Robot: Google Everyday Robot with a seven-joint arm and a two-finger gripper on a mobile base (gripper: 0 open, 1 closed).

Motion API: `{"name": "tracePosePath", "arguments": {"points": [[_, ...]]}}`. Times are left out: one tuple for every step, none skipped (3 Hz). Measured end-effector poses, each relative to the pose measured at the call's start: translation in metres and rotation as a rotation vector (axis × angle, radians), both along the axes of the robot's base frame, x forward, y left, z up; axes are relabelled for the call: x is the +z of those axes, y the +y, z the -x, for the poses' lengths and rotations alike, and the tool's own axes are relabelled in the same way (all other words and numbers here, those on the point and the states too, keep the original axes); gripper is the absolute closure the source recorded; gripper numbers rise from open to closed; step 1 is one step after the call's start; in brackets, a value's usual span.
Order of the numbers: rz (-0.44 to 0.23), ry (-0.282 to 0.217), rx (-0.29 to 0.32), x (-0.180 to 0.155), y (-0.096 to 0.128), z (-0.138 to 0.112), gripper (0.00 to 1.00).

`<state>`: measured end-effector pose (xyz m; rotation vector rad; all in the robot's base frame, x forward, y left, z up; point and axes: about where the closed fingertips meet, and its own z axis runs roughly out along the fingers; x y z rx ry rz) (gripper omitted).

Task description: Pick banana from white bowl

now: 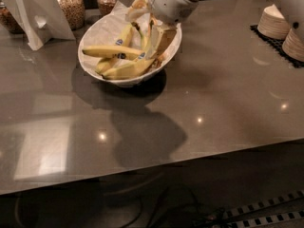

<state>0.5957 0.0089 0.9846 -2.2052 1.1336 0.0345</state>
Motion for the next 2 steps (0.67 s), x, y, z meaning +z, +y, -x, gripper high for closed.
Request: {"name": "tracePosePath", "arguments": {"points": [[0.018,0.025,0.006,-0.0145,-0.0002,0.0008,0.38],[0.025,0.034,0.009,-0.0220,0.0008,0.0001,0.41]]}}
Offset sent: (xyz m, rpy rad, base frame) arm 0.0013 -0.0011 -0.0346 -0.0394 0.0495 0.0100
